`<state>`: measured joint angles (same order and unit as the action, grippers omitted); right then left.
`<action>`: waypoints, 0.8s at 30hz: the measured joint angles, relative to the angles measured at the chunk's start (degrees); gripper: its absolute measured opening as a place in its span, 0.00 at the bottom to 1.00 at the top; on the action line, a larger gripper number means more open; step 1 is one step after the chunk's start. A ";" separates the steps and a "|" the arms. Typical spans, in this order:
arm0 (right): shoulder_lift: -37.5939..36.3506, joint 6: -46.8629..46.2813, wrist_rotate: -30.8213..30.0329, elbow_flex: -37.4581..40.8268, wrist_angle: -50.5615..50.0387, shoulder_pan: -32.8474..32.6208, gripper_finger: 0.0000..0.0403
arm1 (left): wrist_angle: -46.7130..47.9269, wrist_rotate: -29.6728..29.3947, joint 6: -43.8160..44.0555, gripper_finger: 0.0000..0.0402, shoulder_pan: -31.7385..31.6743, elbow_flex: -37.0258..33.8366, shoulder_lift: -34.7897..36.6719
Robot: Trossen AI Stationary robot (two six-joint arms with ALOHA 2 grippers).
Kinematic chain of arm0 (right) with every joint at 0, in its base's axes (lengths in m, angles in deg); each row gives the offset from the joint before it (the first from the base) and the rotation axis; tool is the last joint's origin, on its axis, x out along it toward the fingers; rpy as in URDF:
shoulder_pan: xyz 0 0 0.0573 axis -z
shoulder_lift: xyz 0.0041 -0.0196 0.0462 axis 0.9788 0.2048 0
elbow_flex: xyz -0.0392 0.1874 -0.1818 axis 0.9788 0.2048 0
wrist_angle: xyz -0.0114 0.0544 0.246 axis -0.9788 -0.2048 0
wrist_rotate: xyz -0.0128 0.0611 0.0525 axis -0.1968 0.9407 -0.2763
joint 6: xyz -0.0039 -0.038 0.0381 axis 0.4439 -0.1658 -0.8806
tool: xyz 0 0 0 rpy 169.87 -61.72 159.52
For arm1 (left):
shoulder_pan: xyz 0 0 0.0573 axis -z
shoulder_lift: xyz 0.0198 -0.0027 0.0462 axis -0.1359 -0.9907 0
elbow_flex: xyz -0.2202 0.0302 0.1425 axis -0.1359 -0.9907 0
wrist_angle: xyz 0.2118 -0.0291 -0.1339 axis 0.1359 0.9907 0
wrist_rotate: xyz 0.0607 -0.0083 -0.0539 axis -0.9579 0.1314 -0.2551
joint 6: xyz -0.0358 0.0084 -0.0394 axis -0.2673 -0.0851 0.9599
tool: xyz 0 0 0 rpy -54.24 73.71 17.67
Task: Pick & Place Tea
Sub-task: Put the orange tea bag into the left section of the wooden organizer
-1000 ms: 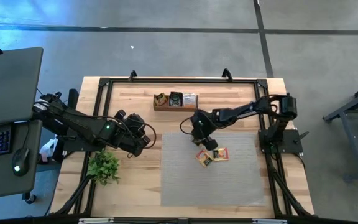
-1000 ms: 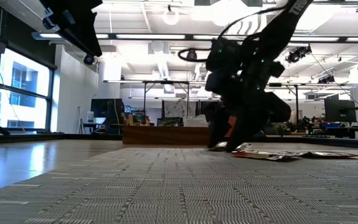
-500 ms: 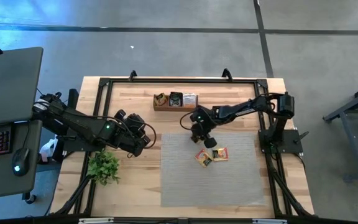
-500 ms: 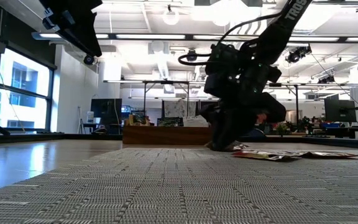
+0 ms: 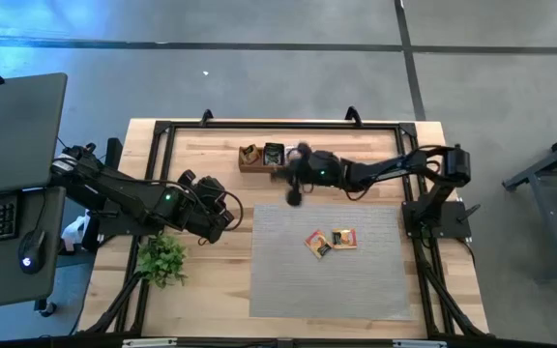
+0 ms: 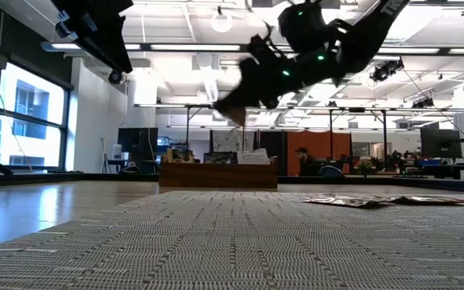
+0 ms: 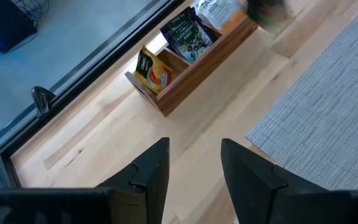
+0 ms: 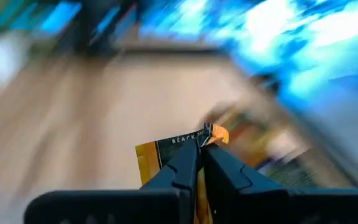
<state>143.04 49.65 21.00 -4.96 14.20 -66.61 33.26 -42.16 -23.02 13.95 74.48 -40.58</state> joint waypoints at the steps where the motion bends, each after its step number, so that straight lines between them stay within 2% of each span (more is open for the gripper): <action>1: 0.67 -2.51 -4.46 0.01 5.84 0.00 0.05 | 0.02 -0.07 0.01 0.35 0.00 0.00 -0.01; 4: 2.95 -10.14 -16.00 -0.04 22.87 0.05 0.03 | -0.02 -0.14 0.00 0.35 0.00 0.00 -0.01; 7: 7.09 -12.87 -19.14 -1.25 32.15 0.16 0.02 | 0.04 -0.12 -0.15 0.35 0.00 0.00 0.00; 12: 16.63 -16.75 -19.68 -10.66 27.66 -0.17 0.02 | 0.02 -0.48 -2.80 0.35 0.00 -0.02 -0.01; 17: 25.94 -22.23 -24.78 -23.29 15.10 0.04 0.01 | -0.01 -1.04 -3.00 0.35 0.00 -0.02 -0.01; 19: 28.25 -25.81 -26.01 -26.32 11.18 0.13 0.01 | 0.00 -1.01 -3.00 0.35 0.00 -0.02 -0.01; 24: 32.46 -31.42 -28.48 -30.59 10.62 0.09 0.02 | 0.15 -0.95 -3.00 0.35 0.00 -0.02 -0.01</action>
<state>175.50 18.23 -7.48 -35.54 24.82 -66.52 33.42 -43.11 -26.02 13.95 74.46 -40.59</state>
